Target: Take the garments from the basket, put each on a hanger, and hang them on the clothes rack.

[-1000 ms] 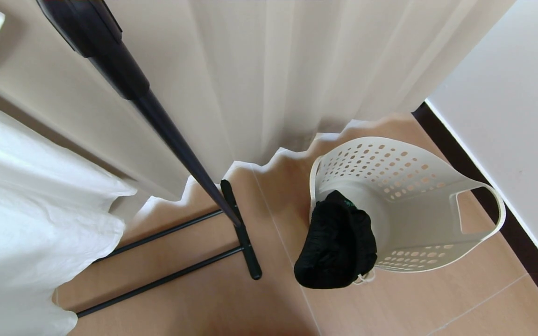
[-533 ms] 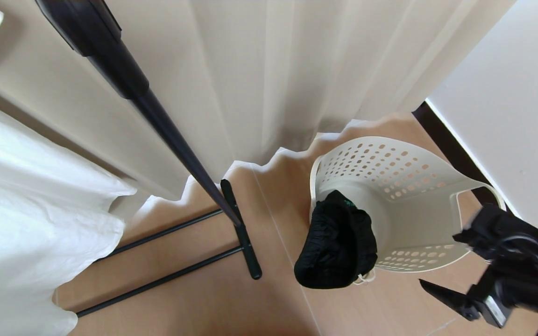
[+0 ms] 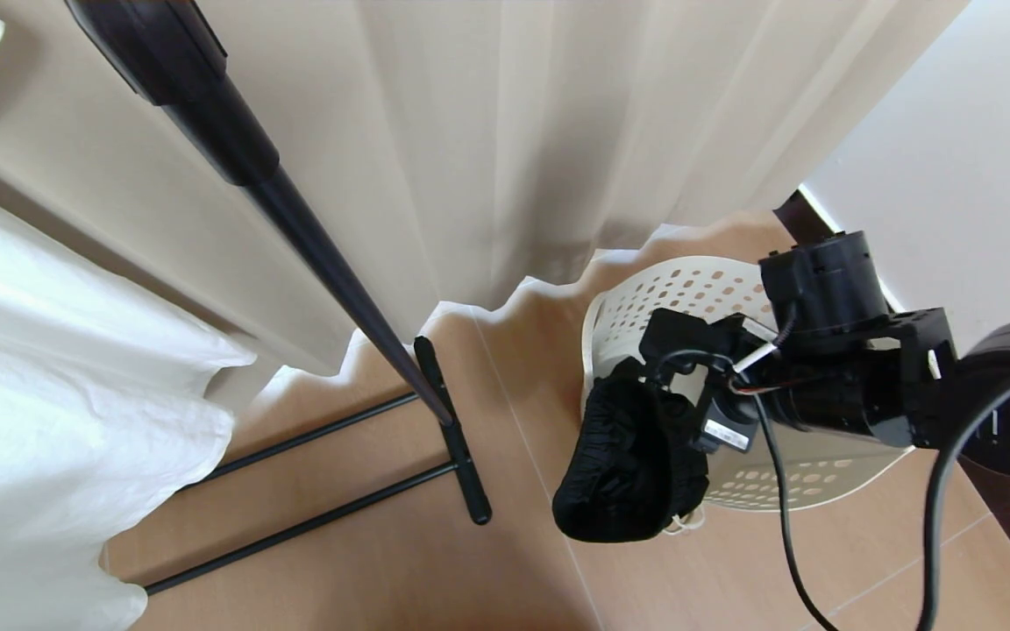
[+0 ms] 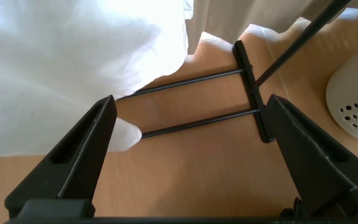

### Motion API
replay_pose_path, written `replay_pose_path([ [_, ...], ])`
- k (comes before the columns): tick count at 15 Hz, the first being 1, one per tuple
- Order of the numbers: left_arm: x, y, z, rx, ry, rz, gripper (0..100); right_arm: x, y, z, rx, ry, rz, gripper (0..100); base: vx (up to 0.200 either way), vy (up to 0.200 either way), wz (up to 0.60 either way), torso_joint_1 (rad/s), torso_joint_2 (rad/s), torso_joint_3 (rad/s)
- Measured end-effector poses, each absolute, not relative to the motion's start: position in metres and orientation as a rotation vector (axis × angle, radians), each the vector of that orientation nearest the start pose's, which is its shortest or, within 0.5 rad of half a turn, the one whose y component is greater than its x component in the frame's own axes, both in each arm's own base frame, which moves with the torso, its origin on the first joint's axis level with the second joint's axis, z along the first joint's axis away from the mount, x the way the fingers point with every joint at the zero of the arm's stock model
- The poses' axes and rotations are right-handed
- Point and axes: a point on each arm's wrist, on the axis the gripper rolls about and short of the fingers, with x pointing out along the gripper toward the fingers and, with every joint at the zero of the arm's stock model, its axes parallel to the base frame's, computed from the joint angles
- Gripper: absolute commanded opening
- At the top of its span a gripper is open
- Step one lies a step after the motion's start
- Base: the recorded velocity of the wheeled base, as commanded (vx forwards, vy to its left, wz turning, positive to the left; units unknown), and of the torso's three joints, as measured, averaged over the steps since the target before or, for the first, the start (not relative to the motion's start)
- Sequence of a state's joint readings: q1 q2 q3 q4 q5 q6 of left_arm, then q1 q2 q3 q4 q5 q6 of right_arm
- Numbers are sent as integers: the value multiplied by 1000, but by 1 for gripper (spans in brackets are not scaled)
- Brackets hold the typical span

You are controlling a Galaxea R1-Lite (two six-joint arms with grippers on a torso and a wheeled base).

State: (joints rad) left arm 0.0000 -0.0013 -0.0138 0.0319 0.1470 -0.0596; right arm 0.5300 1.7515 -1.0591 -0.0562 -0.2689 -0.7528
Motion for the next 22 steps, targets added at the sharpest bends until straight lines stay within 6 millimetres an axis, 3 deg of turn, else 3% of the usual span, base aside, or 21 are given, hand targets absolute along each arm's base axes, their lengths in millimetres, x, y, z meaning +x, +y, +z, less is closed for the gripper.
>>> replay_pose_path([
  [5,-24,3,76,-58,12,147,100,304,188,170,-1015,468,447,100,0,0,0,0,0,0],
  [12,-24,3,76,-58,13,147,100,326,200,156,-1045,498,387,100,0,0,0,0,0,0],
  [13,-24,3,76,-58,12,147,100,328,201,155,-1049,501,385,0,0,0,0,0,0,0],
  [19,-24,3,76,-58,12,147,100,330,198,153,-1034,510,370,0,0,0,0,0,0,0],
  [22,-24,3,76,-58,13,147,100,314,188,164,-942,509,342,0,0,0,0,0,0,0],
])
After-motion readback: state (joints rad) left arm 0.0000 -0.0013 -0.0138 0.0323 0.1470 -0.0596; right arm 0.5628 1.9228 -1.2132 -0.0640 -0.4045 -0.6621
